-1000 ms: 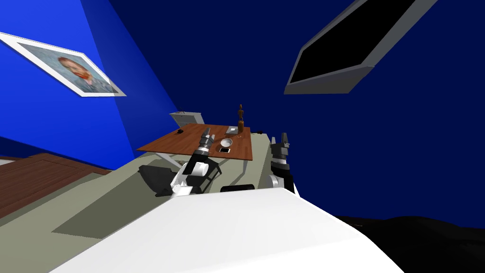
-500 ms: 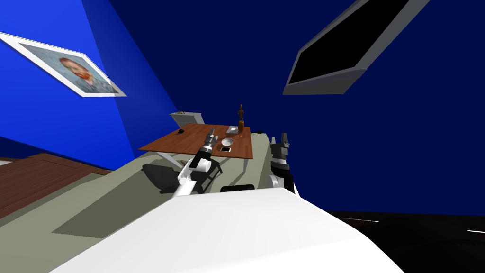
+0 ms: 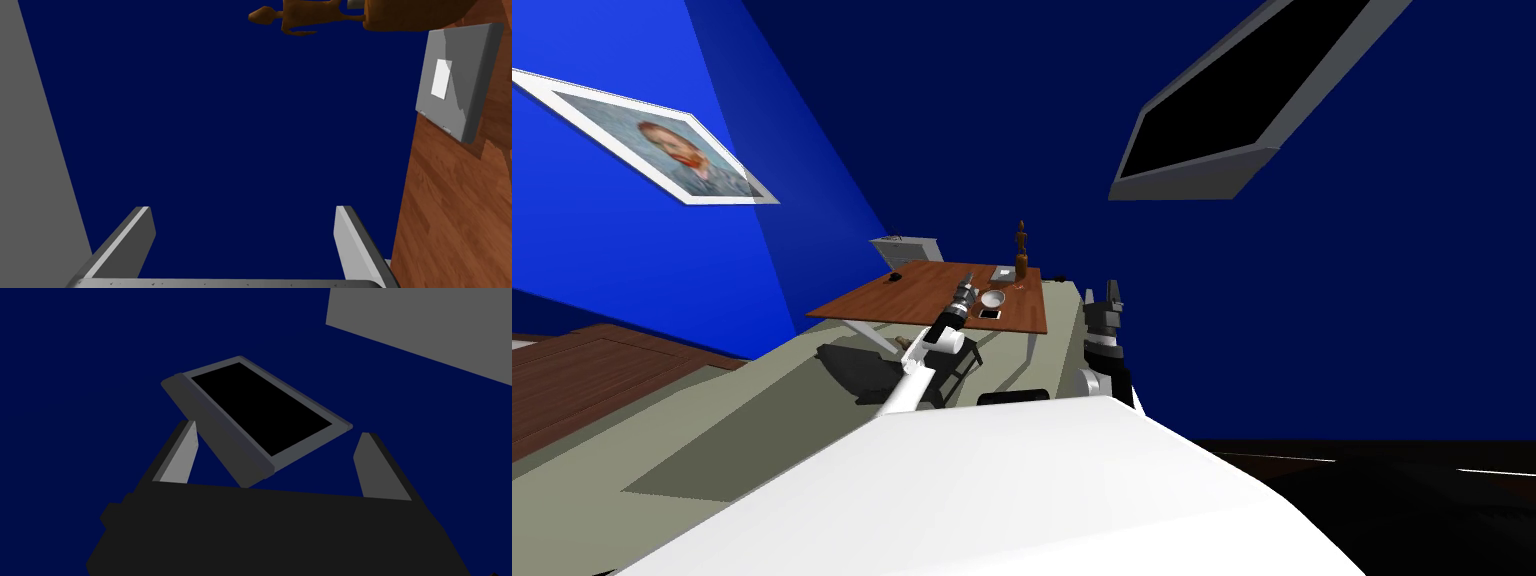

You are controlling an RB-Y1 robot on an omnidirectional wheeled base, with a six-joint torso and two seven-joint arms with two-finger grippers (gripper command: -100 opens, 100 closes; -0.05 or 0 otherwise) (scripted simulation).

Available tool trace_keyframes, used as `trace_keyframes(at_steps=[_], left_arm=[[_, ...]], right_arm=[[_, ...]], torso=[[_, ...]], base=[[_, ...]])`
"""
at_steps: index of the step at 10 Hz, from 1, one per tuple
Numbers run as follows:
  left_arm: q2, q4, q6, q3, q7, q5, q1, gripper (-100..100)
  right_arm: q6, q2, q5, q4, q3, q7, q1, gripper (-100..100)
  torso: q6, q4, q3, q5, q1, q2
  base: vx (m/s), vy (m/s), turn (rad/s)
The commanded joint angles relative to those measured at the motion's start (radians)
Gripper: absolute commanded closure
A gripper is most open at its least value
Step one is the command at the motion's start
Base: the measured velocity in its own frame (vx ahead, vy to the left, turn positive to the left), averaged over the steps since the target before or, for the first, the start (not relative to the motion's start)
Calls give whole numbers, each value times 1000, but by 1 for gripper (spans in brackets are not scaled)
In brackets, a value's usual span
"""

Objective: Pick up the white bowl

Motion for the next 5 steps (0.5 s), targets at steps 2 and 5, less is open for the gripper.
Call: trace_keyframes(at_steps=[2, 5], left_arm=[[0, 57, 13, -4, 6, 6, -26, -100], [-1, 118, 46, -12, 17, 19, -69, -100]], right_arm=[[0, 0, 0, 0, 0, 0, 0, 0], [0, 0, 0, 0, 0, 0, 0, 0]], torso=[[0, 0, 0, 0, 0, 0], [0, 0, 0, 0, -1, 0]], base=[[-9, 16, -6], [-5, 9, -4]])
